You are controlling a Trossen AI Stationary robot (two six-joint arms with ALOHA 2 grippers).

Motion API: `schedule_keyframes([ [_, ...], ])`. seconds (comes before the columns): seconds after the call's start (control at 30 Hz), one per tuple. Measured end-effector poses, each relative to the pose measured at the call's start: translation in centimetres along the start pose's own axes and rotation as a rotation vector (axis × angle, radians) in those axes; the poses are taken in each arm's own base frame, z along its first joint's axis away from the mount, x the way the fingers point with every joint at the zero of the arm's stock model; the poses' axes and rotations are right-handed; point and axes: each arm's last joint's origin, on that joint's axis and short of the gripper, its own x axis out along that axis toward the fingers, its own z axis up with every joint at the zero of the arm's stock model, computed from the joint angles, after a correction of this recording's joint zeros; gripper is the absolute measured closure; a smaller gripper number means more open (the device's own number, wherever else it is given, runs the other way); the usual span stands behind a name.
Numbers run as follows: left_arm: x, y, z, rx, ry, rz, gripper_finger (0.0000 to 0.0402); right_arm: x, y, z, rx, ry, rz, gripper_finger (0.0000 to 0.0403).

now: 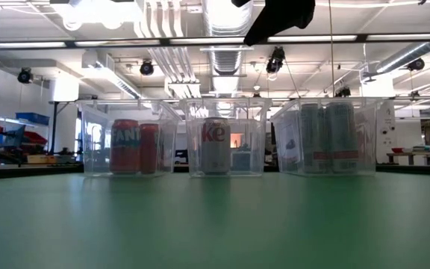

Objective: Sort soda cans
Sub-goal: Put the left orange soda can into the top left transparent bin

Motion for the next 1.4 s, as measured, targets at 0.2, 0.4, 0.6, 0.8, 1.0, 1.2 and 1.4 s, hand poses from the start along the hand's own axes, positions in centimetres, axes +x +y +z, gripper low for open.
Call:
schedule_keyframes([
  [0.2,0.2,0.1,0.0,-0.002,0.005,0.001,0.0098,0.0,0.0,0.0,0.005,0.001,0.001,0.0039],
  [0.4,-0.8,-0.3,-0.6,-0.005,0.051,0.000,0.0115,0.0,0.0,0.0,0.004,0.001,0.001,0.0039],
  [0.6,-2.9,1.8,-0.9,-0.046,0.077,0.198,0.0115,-0.2,-0.1,0.6,-0.002,-0.017,0.005,0.0039],
  [0.8,-5.3,4.1,-0.5,-0.071,0.041,0.178,0.0115,-0.3,-0.1,0.8,0.000,-0.023,0.004,0.0039],
  [1.0,-8.4,7.8,0.7,-0.082,-0.010,0.240,0.0115,-0.3,-0.1,0.8,0.026,-0.024,0.002,0.0039],
  [1.2,-11.0,11.8,3.6,-0.193,-0.102,0.181,0.0115,-0.3,-0.2,0.8,0.057,-0.024,0.002,0.0039],
  [1.4,-13.7,16.4,6.6,-0.283,-0.244,0.165,0.0115,-0.3,-0.2,0.8,0.105,-0.021,-0.001,0.0039],
])
